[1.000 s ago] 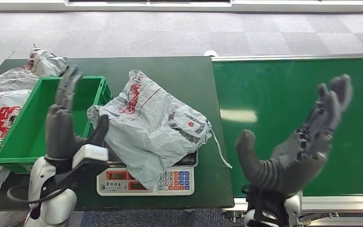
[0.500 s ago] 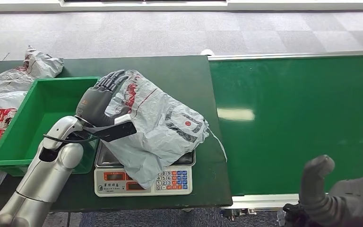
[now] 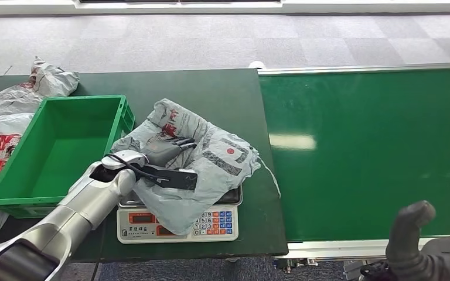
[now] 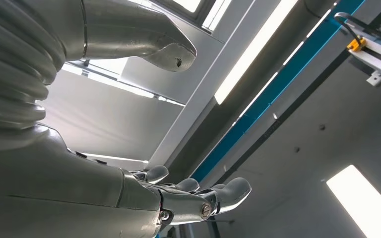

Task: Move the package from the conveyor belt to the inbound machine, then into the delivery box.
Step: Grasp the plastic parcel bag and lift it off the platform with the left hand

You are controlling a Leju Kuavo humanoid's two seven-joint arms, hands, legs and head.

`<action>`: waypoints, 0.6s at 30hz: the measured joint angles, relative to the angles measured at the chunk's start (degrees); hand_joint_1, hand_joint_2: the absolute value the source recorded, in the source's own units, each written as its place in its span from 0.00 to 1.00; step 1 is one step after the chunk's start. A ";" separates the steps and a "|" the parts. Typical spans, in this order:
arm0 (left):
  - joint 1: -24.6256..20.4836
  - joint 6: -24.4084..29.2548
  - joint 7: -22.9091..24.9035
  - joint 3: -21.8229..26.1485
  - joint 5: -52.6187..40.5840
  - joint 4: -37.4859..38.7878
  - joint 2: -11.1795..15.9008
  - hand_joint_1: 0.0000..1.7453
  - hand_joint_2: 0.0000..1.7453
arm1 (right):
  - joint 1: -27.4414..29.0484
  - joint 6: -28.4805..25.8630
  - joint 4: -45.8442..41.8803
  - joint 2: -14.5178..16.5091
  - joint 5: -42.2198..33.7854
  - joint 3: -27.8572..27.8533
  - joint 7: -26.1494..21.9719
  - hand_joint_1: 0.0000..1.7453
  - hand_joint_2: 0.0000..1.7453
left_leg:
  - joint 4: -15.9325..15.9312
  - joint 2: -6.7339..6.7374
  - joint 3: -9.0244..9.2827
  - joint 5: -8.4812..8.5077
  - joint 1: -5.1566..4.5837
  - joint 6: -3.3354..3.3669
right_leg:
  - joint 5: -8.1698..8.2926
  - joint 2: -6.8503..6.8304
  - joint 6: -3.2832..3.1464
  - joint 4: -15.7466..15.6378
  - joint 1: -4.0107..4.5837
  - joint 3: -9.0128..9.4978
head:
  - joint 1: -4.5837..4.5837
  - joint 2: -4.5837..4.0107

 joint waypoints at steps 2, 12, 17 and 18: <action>-0.76 -1.73 -1.39 -1.95 0.57 2.78 -0.90 0.00 1.00 | 0.00 0.00 0.03 0.11 0.21 0.00 0.45 0.00 1.00 | -0.01 -0.18 0.07 -0.01 0.00 0.02 | -0.09 -0.16 0.06 0.00 0.00 0.18 | 0.00 0.00; -2.98 -5.16 -3.62 -7.87 1.39 7.95 -2.64 0.75 1.00 | -0.71 0.02 0.90 0.14 -0.12 0.08 2.31 0.00 1.00 | -0.08 -0.60 0.78 -0.45 -0.11 0.29 | -0.74 -0.76 0.27 -0.04 -0.11 1.69 | 0.00 0.00; -1.90 -0.94 -4.24 -9.38 1.55 7.86 -2.61 1.00 1.00 | -1.69 0.02 1.33 0.14 1.04 0.33 4.17 0.00 1.00 | -0.08 -0.82 1.22 -0.56 -0.16 0.34 | -0.95 -0.83 0.35 -0.04 -0.13 2.18 | -0.01 0.00; -1.83 -0.31 -4.20 -9.53 1.68 7.69 -2.57 1.00 1.00 | -1.79 0.02 1.33 0.14 1.21 0.37 4.51 0.00 1.00 | -0.08 -0.84 1.24 -0.57 -0.16 0.35 | -0.96 -0.86 0.35 -0.04 -0.13 2.21 | 0.00 0.00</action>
